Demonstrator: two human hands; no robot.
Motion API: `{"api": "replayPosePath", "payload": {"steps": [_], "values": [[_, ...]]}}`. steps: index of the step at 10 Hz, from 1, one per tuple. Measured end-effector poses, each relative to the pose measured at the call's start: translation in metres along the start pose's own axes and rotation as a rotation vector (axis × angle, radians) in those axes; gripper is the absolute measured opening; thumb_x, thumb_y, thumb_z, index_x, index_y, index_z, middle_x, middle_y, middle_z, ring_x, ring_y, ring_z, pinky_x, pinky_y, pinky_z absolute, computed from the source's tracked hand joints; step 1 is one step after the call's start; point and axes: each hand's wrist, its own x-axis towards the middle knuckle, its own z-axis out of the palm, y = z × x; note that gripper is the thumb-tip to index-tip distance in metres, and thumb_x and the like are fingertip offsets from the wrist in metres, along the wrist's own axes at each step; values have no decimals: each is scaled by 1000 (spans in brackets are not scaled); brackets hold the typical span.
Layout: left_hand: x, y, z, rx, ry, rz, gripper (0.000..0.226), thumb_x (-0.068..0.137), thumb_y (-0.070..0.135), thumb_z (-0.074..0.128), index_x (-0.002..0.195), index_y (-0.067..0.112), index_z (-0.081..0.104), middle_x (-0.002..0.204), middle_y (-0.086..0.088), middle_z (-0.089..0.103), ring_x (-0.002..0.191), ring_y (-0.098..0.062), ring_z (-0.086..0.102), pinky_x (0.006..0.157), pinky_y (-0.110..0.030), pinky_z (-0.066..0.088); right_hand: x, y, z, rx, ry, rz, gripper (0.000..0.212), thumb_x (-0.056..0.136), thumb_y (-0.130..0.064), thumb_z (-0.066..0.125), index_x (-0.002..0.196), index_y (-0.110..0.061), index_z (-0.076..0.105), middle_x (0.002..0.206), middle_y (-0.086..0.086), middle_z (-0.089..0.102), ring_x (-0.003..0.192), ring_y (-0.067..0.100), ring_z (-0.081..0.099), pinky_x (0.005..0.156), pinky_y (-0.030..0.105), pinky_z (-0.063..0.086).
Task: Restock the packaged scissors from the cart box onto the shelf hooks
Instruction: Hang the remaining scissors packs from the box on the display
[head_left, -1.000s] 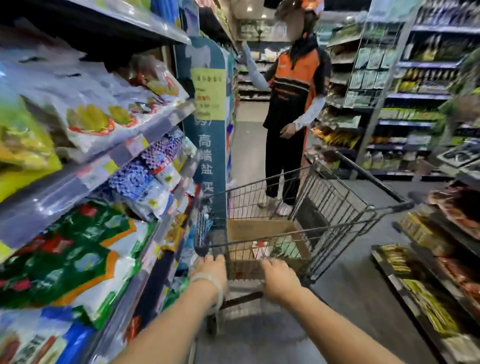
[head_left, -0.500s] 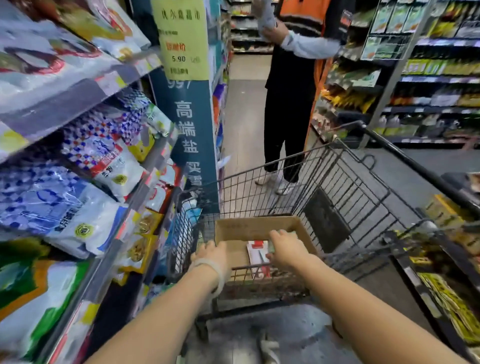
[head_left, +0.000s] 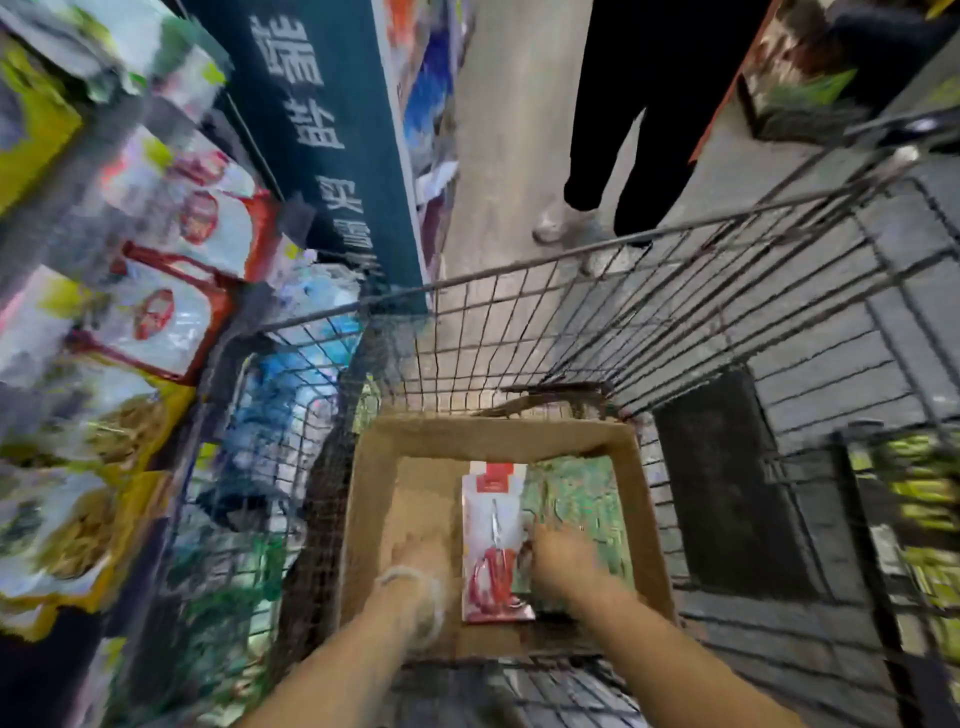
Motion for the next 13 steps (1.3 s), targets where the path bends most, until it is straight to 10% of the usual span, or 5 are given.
{"api": "replayPosePath", "payload": {"steps": [5,7,9,11,13], "values": [[105,43,49,-684,-114,-321,32,78,27,73,101,12,58,114,-10,65,103,-27,63,81,-33,50,81,19,31,-185,-76,-260,39,90,-26,54,127,-14,47,130,9,50,121,25,42,104,36,35],[107,34,45,-785,-105,-360,35,74,24,76,104,13,61,104,-8,67,94,-25,64,86,-37,52,85,19,27,14,-30,-131,20,83,-25,62,102,-19,59,108,0,60,106,17,47,96,31,42],[101,-16,38,-1018,-120,-441,45,81,10,71,122,2,56,119,-19,64,107,-35,62,95,-45,50,94,5,35,-12,-108,-135,33,90,-28,54,119,-14,53,121,7,55,115,24,47,100,34,40],[80,-38,19,-1274,-211,-333,41,84,-10,60,124,-2,55,115,-24,64,103,-38,62,85,-43,51,91,-22,42,992,-301,131,27,91,-27,56,116,-20,50,117,2,61,97,15,63,81,29,54],[41,-44,-7,-1310,-320,-212,35,79,8,73,112,12,65,107,-15,72,100,-31,68,97,-49,49,86,-22,23,1010,-283,193,23,92,-10,52,113,-10,62,108,9,68,77,15,61,56,19,43]]}}
